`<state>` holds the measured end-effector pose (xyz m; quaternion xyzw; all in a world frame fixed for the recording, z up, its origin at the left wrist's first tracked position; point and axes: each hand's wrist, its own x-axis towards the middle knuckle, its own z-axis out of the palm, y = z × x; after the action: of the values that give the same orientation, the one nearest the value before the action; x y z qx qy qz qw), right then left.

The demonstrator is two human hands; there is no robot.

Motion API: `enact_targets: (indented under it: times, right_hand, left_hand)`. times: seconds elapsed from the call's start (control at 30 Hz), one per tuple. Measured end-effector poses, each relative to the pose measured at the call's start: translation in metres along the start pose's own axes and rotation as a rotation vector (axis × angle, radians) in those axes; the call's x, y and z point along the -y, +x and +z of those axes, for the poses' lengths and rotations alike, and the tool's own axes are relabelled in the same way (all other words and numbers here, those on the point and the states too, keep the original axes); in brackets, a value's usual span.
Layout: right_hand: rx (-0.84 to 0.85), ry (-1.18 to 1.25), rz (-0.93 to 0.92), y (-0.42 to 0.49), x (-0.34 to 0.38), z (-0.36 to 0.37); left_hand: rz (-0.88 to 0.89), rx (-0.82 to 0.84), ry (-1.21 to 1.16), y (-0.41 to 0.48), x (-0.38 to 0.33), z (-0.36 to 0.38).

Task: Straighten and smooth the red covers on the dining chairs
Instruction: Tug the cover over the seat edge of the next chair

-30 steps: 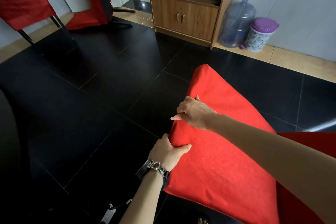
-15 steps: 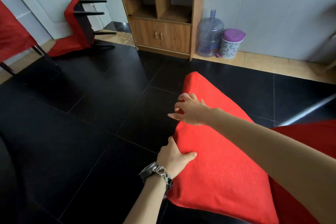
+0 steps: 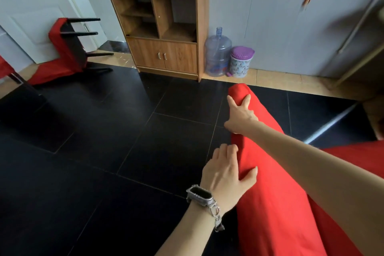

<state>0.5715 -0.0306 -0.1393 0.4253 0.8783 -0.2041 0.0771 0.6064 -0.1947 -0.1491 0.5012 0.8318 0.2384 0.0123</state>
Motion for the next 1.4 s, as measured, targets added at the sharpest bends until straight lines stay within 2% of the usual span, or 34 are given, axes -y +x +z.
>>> enact_targets:
  times: [0.1,0.2,0.33,0.57,0.7,0.87,1.03,1.4]
  right_hand:
    - [0.053,-0.029,-0.072,0.005,-0.015,-0.014]
    - [0.09,-0.049,-0.159,0.007,-0.028,-0.021]
    - [0.05,-0.023,-0.234,0.006,-0.04,-0.02]
    - [-0.033,0.085,-0.295,0.006,-0.071,-0.027]
    - [-0.045,0.135,-0.295,0.003,-0.084,-0.035]
    - [-0.027,0.176,-0.295,-0.002,-0.098,-0.049]
    - [-0.012,0.177,-0.309,-0.006,-0.118,-0.067]
    - [-0.087,0.145,-0.279,-0.021,-0.208,-0.131]
  left_hand:
    - [0.36,-0.141,-0.065,0.003,-0.005,0.01]
    - [0.529,-0.077,-0.114,0.006,0.0,0.016]
    - [0.497,-0.031,-0.254,0.007,-0.006,0.025]
    - [0.496,-0.095,-0.43,0.016,-0.029,0.04]
    - [0.526,-0.095,-0.368,0.022,-0.045,0.038]
    - [0.592,0.019,-0.213,0.03,-0.068,0.023]
    - [0.584,0.038,-0.135,0.034,-0.097,0.023]
    - [0.552,0.0,-0.171,0.055,-0.207,0.041]
